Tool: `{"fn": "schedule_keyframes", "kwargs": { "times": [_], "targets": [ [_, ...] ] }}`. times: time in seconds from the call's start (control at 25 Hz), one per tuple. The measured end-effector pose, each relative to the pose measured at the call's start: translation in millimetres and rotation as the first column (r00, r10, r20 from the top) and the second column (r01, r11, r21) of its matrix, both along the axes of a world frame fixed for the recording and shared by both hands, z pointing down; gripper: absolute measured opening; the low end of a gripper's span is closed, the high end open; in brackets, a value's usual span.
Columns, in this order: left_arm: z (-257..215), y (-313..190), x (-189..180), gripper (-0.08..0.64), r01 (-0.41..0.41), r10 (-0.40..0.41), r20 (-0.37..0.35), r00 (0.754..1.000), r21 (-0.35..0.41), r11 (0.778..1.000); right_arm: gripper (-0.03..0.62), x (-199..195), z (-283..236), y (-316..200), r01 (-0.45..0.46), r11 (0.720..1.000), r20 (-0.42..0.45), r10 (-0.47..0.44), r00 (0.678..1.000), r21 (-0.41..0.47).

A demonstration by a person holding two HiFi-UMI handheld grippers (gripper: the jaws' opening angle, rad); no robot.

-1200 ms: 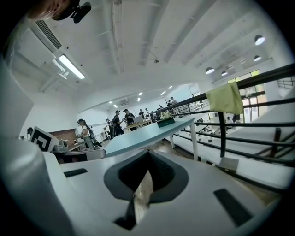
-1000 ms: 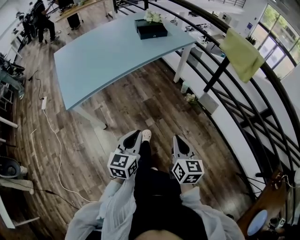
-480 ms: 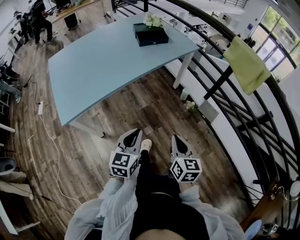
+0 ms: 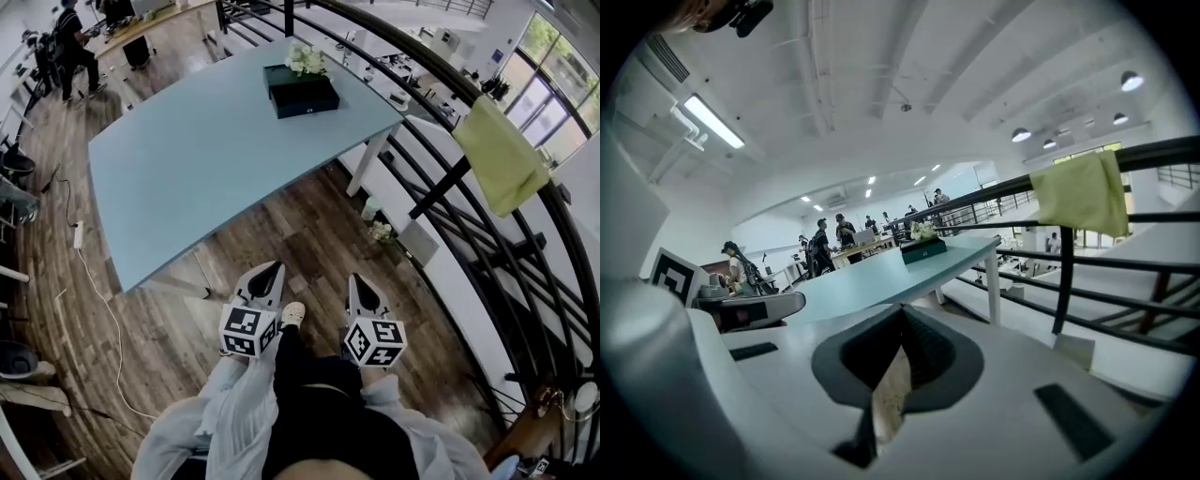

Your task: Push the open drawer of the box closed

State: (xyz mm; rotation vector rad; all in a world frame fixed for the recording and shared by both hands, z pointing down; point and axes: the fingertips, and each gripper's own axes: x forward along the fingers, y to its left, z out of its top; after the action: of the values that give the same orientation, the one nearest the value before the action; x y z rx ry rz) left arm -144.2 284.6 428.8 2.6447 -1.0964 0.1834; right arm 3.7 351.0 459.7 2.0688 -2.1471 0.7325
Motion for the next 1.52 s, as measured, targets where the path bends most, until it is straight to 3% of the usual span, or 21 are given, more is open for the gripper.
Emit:
{"fn": "schedule_keyframes", "kwargs": {
  "times": [0.72,1.52],
  "targets": [
    [9.1,-104.4,-3.7,0.021,-0.031,0.031,0.003,1.000,-0.005,1.000,0.008,-2.6,13.5,-98.5,-0.041,0.999,0.026,0.042,0.999,-0.008],
    [20.7,-133.6,5.8,0.021,-0.020,0.020,-0.005,1.000,-0.055,0.998,0.008,11.9,16.5,-130.1,-0.035,0.999,0.026,0.037,0.999,-0.039]
  ]
}}
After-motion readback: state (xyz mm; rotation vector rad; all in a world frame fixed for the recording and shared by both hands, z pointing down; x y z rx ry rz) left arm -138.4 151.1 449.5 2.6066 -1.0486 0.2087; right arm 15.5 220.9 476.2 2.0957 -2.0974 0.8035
